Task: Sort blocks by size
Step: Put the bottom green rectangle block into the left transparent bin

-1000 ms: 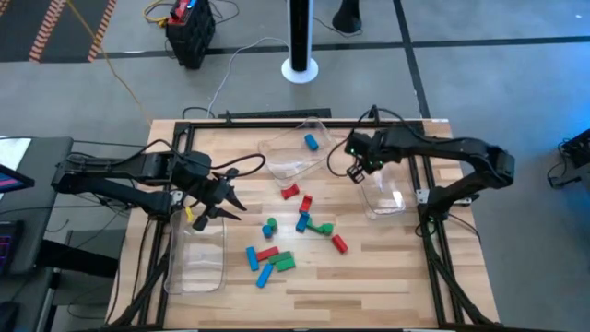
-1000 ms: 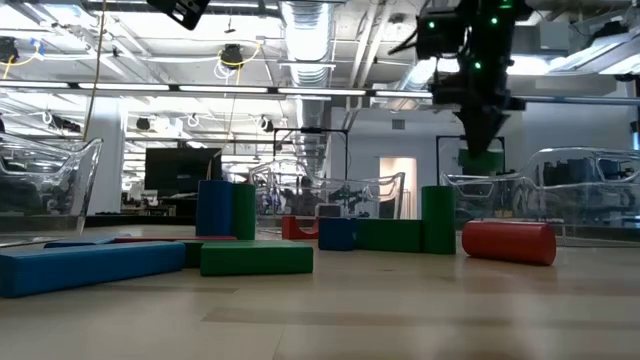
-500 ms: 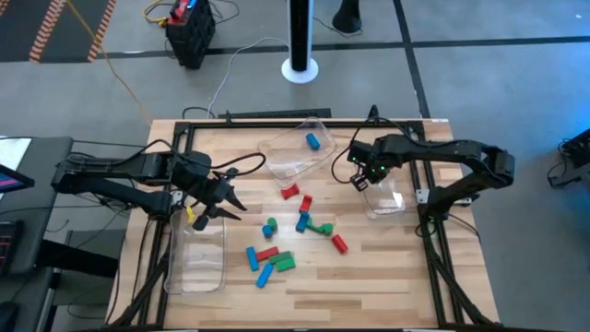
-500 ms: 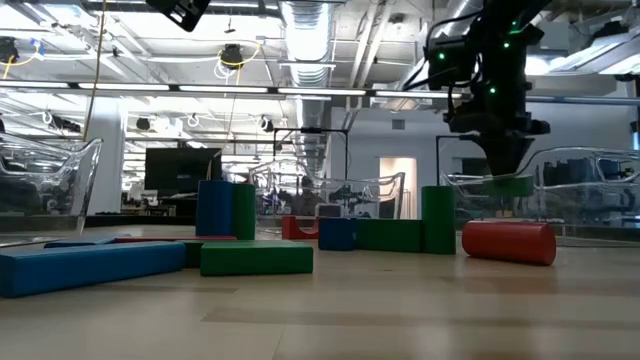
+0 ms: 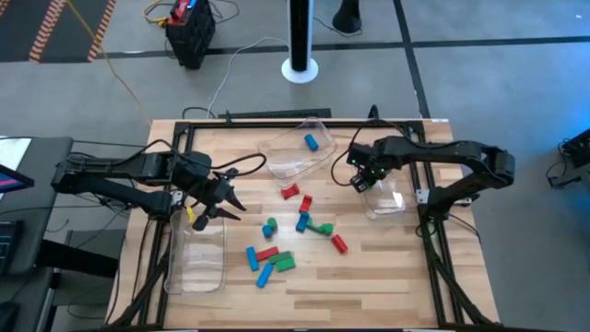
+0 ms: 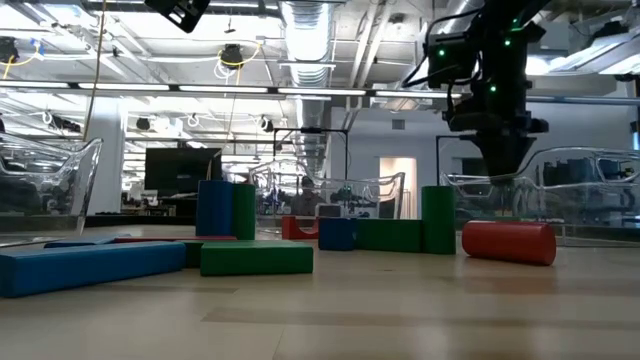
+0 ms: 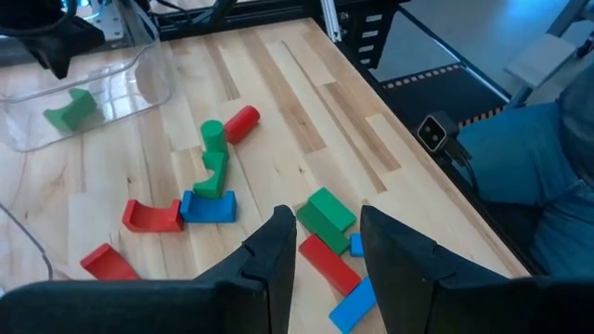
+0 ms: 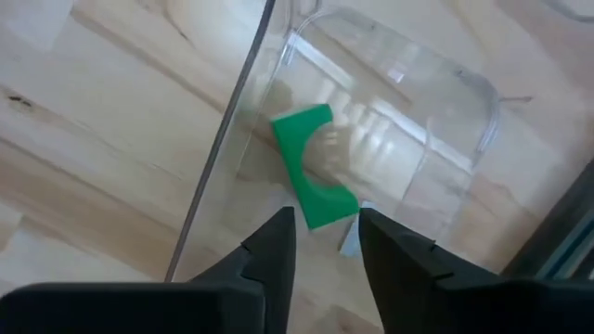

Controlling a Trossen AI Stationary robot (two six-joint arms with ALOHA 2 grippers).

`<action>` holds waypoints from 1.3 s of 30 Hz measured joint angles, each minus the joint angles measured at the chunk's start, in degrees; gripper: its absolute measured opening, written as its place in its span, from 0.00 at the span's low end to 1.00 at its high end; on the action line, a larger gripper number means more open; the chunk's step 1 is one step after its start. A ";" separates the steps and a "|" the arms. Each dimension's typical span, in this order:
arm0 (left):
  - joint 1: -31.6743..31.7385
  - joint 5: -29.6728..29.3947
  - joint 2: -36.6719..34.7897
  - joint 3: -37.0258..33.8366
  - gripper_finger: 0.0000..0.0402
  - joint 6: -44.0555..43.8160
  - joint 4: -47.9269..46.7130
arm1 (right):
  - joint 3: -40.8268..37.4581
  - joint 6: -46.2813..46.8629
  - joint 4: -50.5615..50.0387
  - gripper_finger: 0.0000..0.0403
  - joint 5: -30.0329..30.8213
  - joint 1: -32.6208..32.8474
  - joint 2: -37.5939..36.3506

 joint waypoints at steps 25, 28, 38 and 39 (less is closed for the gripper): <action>0.01 0.03 0.54 0.02 0.30 0.02 -2.27 | 0.13 -18.41 39.37 0.41 2.67 33.02 -2.44; 0.02 0.03 1.16 0.03 0.30 0.01 -2.37 | 0.13 -21.63 49.35 0.43 1.28 37.74 3.33; 0.02 0.03 4.02 0.09 0.30 -0.39 -1.84 | 2.68 -25.53 66.65 0.41 0.62 43.40 21.44; 0.02 0.03 4.36 0.08 0.30 -0.39 -2.20 | 3.59 -25.81 66.58 0.41 0.52 43.36 23.06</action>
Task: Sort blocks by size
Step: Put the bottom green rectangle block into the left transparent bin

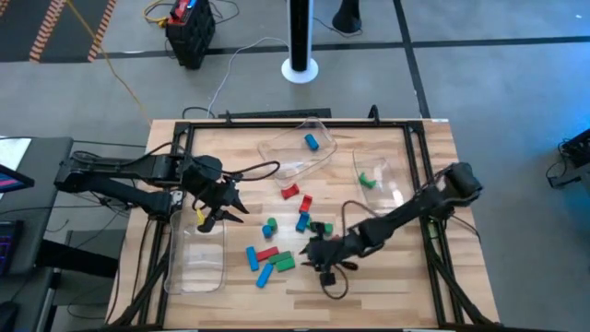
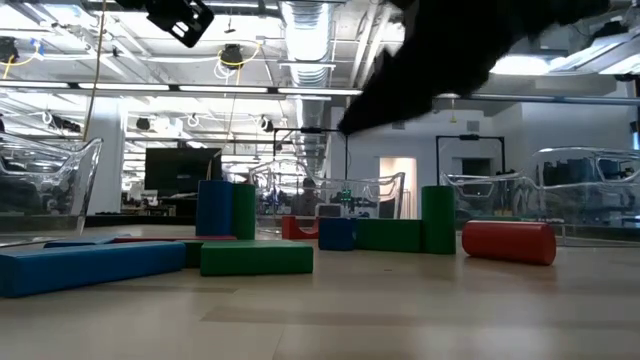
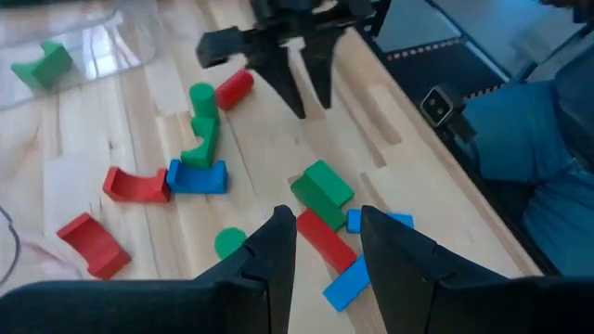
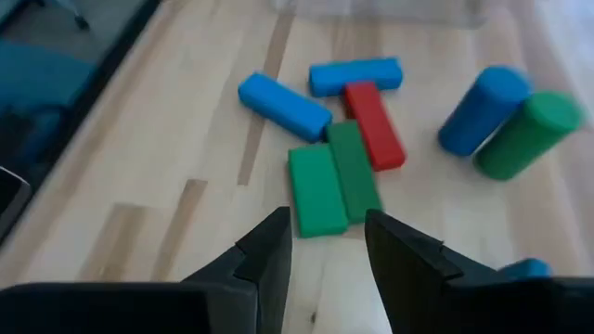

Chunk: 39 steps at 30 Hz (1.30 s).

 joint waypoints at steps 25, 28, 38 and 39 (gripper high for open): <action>0.00 0.01 5.56 -0.04 0.30 -0.98 1.57 | 15.10 -4.25 -10.65 0.59 -2.67 -1.14 17.15; 0.00 -0.01 5.56 -0.04 0.30 -0.90 1.57 | 15.02 -3.20 -13.99 0.57 -2.69 -1.14 16.47; 0.00 0.01 5.56 -0.04 0.30 -0.65 1.69 | 14.55 0.13 -25.19 0.52 -3.70 -0.39 10.81; 0.00 0.00 5.56 -0.04 0.30 -0.52 1.69 | 14.53 0.43 -25.90 0.52 -3.73 -0.39 10.29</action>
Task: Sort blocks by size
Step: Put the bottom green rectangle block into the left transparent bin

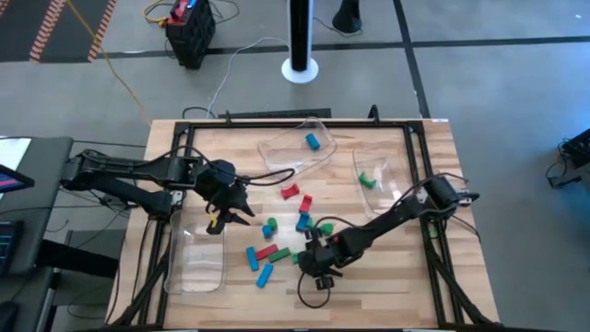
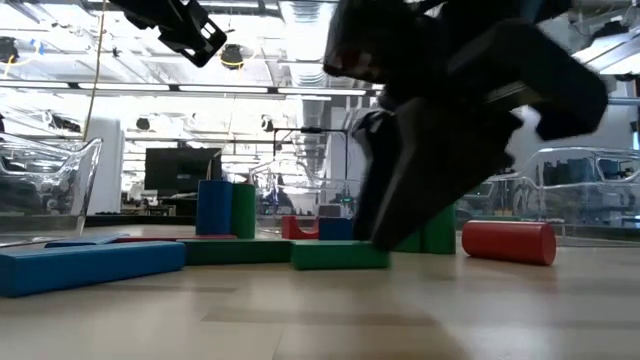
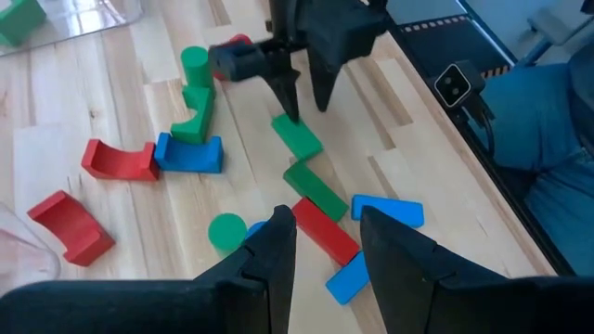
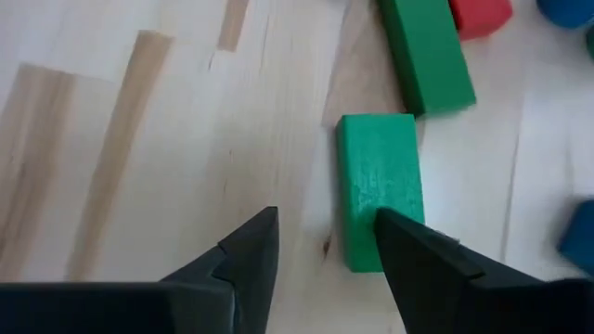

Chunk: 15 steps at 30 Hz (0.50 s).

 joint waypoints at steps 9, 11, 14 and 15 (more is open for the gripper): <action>0.00 0.01 0.00 0.00 0.30 0.41 0.38 | 0.07 0.19 -0.37 0.50 0.45 -0.04 -3.93; -0.02 0.01 0.00 0.00 0.30 0.52 0.41 | 0.11 0.21 -0.15 0.50 0.49 -0.07 -3.98; -0.01 0.01 0.00 0.00 0.30 0.54 0.42 | 0.14 0.21 0.47 0.51 0.56 -0.52 -2.76; -0.01 0.01 0.00 0.00 0.30 0.54 0.43 | 0.17 0.20 0.78 0.51 0.53 -0.72 -2.31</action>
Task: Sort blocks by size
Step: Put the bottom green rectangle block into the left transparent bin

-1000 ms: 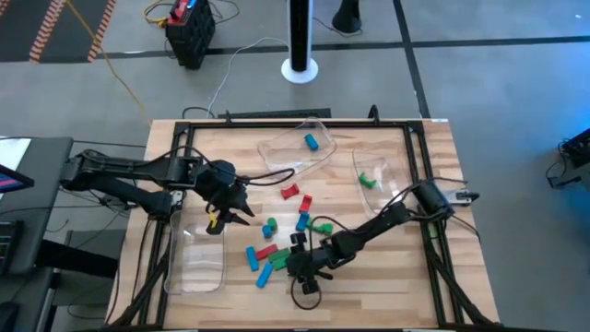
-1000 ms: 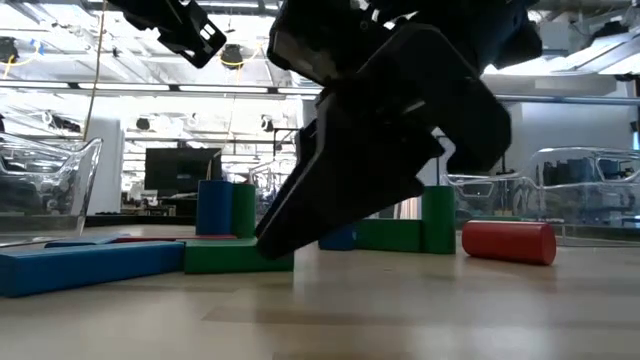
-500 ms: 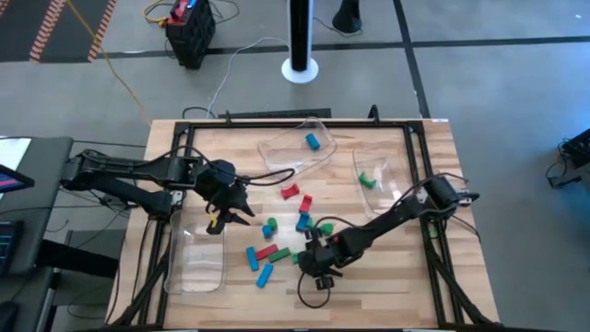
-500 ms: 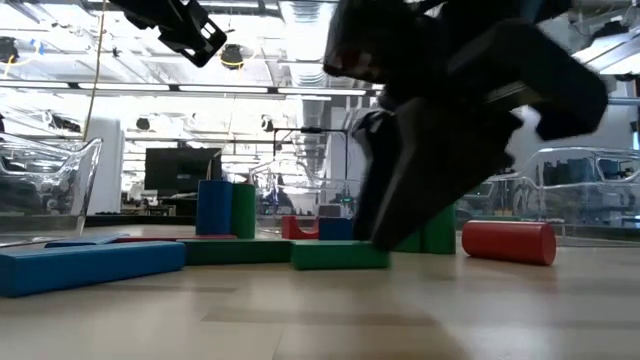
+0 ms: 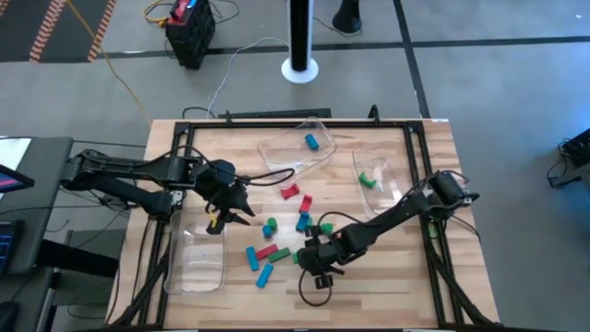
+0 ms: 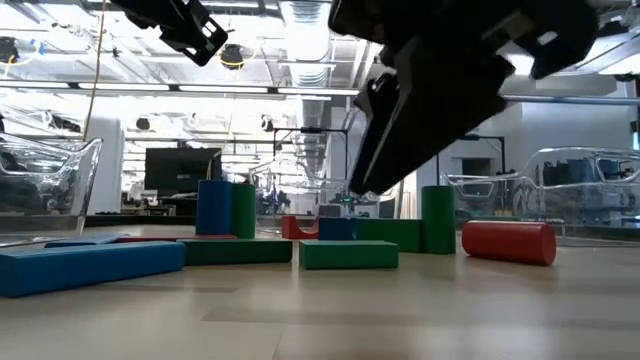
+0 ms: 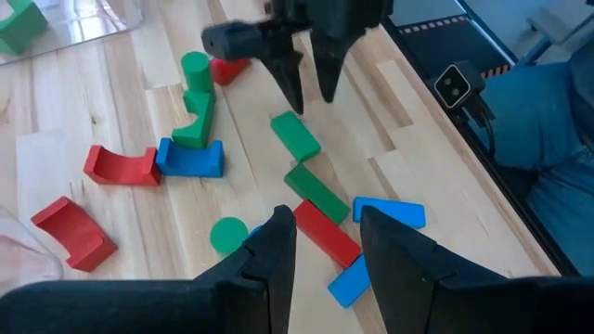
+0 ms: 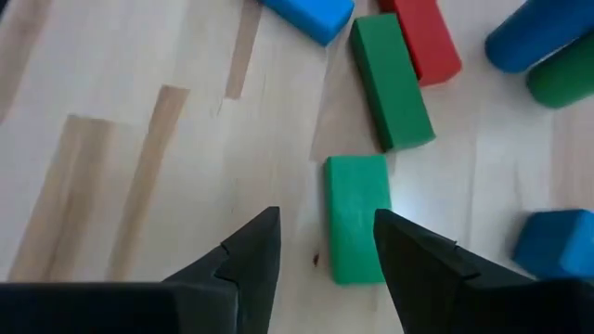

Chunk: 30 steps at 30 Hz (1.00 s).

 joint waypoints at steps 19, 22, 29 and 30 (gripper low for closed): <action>-0.01 0.00 0.00 -0.02 0.30 -0.20 0.00 | -0.02 -1.69 1.13 0.56 -1.03 -0.96 2.25; -0.01 0.00 0.00 -0.02 0.30 -0.22 0.00 | -0.02 -1.72 1.09 0.56 -0.63 -0.96 2.25; 0.00 0.00 0.00 -0.02 0.30 -0.67 -0.02 | -1.49 -1.19 1.49 0.56 -1.00 -1.31 2.21; 0.01 0.00 0.00 -0.02 0.30 -0.68 -0.04 | -1.48 -1.12 1.81 0.56 -1.20 -1.32 2.21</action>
